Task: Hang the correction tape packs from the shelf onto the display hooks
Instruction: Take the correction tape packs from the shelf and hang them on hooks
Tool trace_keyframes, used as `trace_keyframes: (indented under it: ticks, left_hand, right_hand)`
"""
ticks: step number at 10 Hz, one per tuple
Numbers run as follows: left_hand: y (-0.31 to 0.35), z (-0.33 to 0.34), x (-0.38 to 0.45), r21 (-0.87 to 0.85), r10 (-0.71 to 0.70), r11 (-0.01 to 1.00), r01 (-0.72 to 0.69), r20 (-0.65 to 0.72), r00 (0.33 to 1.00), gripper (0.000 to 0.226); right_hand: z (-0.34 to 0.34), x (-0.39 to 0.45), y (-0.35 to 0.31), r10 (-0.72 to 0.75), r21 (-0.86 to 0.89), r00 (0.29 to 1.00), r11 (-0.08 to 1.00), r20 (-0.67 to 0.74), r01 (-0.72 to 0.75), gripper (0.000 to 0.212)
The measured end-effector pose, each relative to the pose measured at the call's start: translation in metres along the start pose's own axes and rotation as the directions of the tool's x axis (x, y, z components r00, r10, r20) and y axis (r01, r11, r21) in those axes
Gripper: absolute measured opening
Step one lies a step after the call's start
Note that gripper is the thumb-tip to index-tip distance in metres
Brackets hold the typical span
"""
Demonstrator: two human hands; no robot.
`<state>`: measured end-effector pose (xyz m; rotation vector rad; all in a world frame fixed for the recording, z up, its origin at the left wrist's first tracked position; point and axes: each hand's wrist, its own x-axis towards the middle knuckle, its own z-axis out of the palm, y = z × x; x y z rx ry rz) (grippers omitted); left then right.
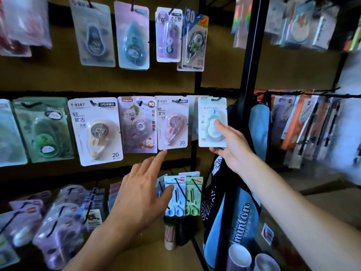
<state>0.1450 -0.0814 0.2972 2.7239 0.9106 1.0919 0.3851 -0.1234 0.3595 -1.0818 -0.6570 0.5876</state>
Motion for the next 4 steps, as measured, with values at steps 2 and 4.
trace_keyframes:
  ticks: [2, 4]
  left_hand:
    - [-0.008, 0.009, -0.006, 0.027, 0.005, 1.000, -0.006, 0.034, 0.999, 0.079]
    - [-0.018, 0.002, -0.020, 0.067, -0.031, 0.997, 0.028, 0.045, 0.998, 0.080]
  right_hand:
    - [0.015, 0.018, 0.004, 0.096, -0.050, 0.994, 0.994, -0.053, -0.099, 0.024]
    - [0.028, 0.034, 0.011, 0.168, -0.063, 0.971, 0.981, -0.169, -0.181, 0.050]
